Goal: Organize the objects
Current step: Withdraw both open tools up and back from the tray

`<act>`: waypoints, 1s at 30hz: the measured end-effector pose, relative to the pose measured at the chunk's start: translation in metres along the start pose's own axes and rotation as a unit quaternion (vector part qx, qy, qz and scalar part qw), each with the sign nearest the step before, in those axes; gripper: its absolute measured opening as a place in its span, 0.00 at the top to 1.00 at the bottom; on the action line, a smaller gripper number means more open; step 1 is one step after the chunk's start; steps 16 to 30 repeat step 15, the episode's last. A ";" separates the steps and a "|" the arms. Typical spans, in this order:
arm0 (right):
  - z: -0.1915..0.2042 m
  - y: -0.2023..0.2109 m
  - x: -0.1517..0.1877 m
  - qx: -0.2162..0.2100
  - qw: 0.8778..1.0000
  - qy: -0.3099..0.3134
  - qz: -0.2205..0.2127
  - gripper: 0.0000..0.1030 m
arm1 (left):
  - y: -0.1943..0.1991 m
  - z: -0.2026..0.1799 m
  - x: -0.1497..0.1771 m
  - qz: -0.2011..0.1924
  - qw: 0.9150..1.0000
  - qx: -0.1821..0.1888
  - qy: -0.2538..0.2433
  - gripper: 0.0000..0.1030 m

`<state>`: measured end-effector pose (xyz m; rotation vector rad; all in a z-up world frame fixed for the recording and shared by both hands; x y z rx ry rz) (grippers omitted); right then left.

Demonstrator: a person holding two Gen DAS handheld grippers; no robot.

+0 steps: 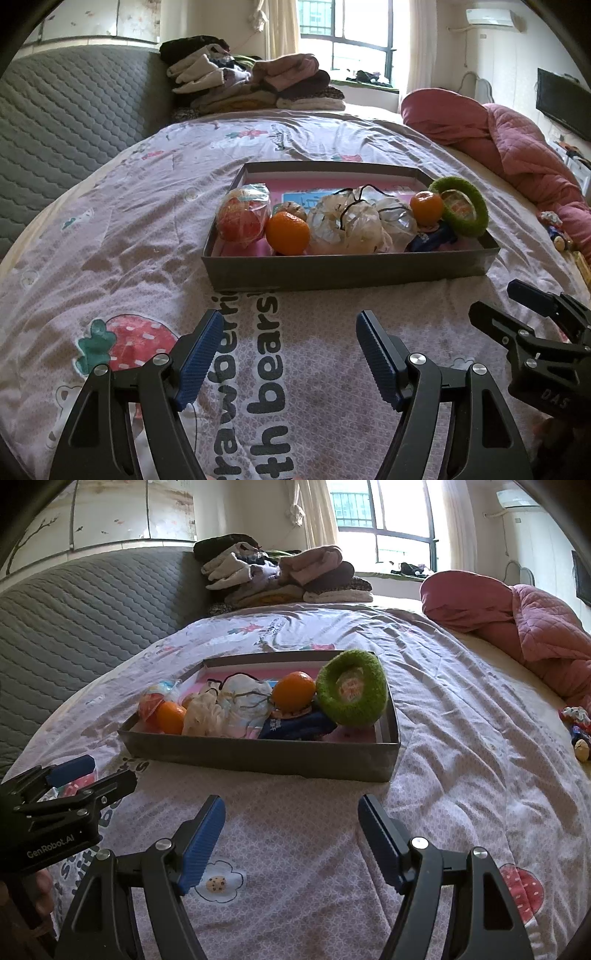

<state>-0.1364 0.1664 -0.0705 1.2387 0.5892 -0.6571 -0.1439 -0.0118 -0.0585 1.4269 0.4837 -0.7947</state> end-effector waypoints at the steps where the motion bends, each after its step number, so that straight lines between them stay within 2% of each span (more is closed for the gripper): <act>1: 0.001 0.000 0.000 0.000 1.000 0.001 0.000 0.28 | 0.000 0.000 0.000 -0.001 1.000 0.001 -0.001 0.27; 30: 0.000 -0.006 0.005 0.000 1.000 0.001 0.012 0.28 | -0.004 -0.002 0.003 0.000 1.000 -0.001 -0.012 0.27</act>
Point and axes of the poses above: each gripper's, at about its wrist camera, not at the fingertips, and y roughly against the way its jaws point, z to its left, x to its underside, the point moved 3 cm from there along -y, roughly the way its jaws point, and after that the axes turned 10 degrees about -y, right-handed, at the moved point
